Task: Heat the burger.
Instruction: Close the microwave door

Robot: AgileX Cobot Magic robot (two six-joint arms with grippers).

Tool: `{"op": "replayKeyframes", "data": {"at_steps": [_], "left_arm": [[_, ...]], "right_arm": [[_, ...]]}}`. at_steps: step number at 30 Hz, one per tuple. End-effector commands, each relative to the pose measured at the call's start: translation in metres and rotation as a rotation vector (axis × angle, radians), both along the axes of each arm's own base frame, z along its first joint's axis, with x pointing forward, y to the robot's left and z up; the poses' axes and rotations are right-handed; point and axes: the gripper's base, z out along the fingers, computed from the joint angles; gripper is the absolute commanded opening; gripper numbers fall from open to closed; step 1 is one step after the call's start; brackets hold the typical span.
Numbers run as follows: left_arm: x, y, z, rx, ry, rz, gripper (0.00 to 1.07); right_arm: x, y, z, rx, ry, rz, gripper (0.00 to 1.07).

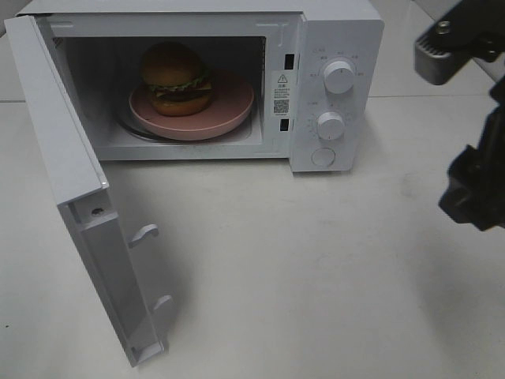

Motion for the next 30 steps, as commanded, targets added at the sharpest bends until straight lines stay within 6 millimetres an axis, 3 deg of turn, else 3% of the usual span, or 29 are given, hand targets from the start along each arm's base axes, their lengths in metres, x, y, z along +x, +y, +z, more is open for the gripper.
{"op": "replayKeyframes", "data": {"at_steps": [1, 7, 14, 17, 21, 25, 30], "left_arm": [[-0.003, 0.000, 0.000, 0.000, -0.032, -0.008, 1.00], [-0.003, 0.000, 0.000, 0.000, -0.032, -0.008, 1.00], [-0.003, 0.000, 0.000, 0.000, -0.032, -0.008, 1.00], [-0.003, 0.000, 0.000, 0.000, -0.032, -0.008, 1.00], [-0.003, 0.000, 0.000, 0.000, -0.032, -0.008, 1.00], [-0.003, 0.000, 0.000, 0.000, -0.032, -0.008, 1.00], [-0.003, 0.000, 0.000, 0.000, -0.032, -0.008, 1.00]], "right_arm": [[-0.019, -0.016, 0.008, -0.012, 0.039, -0.062, 0.76], [-0.047, -0.034, 0.024, 0.069, 0.045, -0.082, 0.76], [-0.067, -0.048, 0.034, 0.138, -0.001, -0.091, 0.76], [-0.078, -0.058, 0.030, 0.157, -0.030, -0.095, 0.76], [-0.094, -0.073, 0.008, 0.156, -0.037, -0.113, 0.76], [-0.104, -0.089, -0.017, 0.169, -0.061, -0.216, 0.76], [-0.115, -0.103, -0.027, 0.229, -0.158, -0.327, 0.76]]}}
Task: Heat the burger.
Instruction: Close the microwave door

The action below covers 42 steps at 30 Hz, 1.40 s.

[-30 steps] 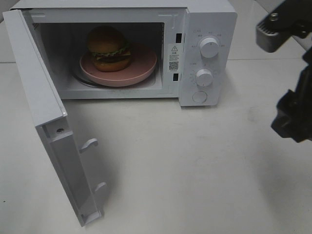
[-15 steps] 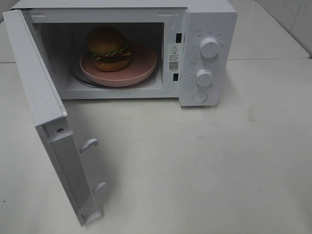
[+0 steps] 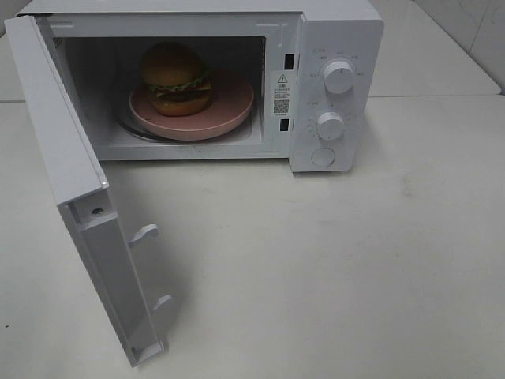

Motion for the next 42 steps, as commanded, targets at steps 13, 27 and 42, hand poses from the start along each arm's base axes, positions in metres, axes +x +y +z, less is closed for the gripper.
{"op": "replayKeyframes", "data": {"at_steps": [13, 27, 42], "left_arm": [[-0.003, 0.000, 0.000, 0.000, -0.032, -0.008, 1.00], [-0.003, 0.000, 0.000, 0.000, -0.030, -0.008, 1.00], [-0.003, 0.000, 0.000, -0.001, -0.027, -0.008, 1.00]], "right_arm": [[-0.040, -0.014, -0.006, 0.230, -0.292, -0.237, 0.76], [-0.071, -0.018, -0.005, 0.258, -0.490, -0.336, 0.76], [-0.071, -0.018, -0.005, 0.258, -0.490, -0.336, 0.76]]}}
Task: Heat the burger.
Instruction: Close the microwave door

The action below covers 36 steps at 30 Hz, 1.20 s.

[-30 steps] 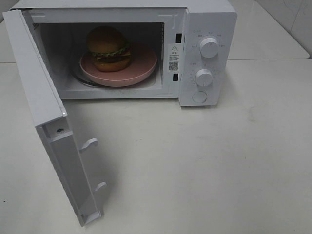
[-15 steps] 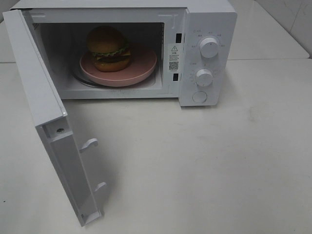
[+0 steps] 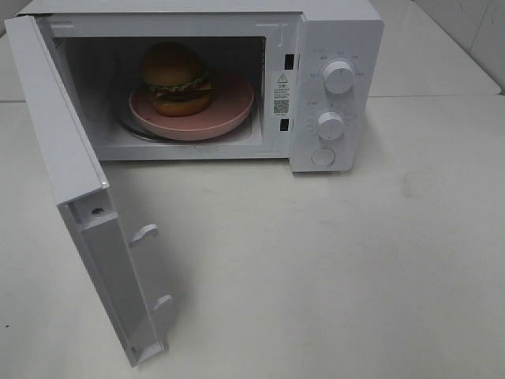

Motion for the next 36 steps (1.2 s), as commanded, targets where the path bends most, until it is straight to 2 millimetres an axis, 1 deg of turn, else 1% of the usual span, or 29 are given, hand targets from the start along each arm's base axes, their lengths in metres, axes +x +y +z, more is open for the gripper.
{"op": "replayKeyframes", "data": {"at_steps": [1, 27, 36], "left_arm": [[-0.0026, -0.0003, 0.0001, -0.001, -0.027, -0.008, 1.00], [-0.0026, -0.0003, 0.0001, -0.001, -0.027, -0.008, 1.00], [-0.0025, -0.0015, 0.0007, -0.024, -0.031, -0.012, 1.00]], "right_arm": [[-0.0037, -0.0002, -0.0003, 0.009, -0.030, -0.007, 0.76], [-0.0037, -0.0002, -0.0003, 0.009, -0.030, -0.007, 0.76], [-0.0037, -0.0002, -0.0003, 0.009, -0.030, -0.007, 0.76]]}}
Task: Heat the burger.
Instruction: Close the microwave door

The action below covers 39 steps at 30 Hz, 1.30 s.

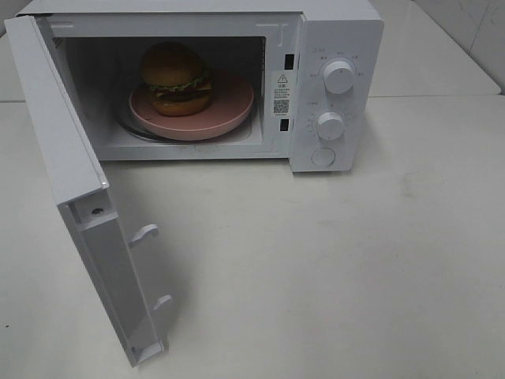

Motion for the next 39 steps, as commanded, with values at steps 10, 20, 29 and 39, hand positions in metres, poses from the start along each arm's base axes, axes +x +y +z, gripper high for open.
{"op": "replayKeyframes", "data": {"at_steps": [10, 20, 29, 39], "left_arm": [[0.018, 0.001, 0.025, -0.021, -0.095, 0.013, 0.88], [0.064, 0.003, 0.028, -0.023, -0.013, 0.037, 0.04], [0.110, 0.006, 0.019, -0.012, 0.021, 0.059, 0.00], [0.141, 0.013, -0.034, 0.036, -0.083, 0.109, 0.00]], "right_arm": [[-0.004, 0.000, 0.000, 0.009, -0.030, -0.007, 0.76], [-0.004, 0.000, 0.000, 0.009, -0.030, -0.007, 0.76], [-0.004, 0.000, 0.000, 0.009, -0.030, -0.007, 0.76], [-0.004, 0.000, 0.000, 0.009, -0.030, -0.007, 0.76]]}}
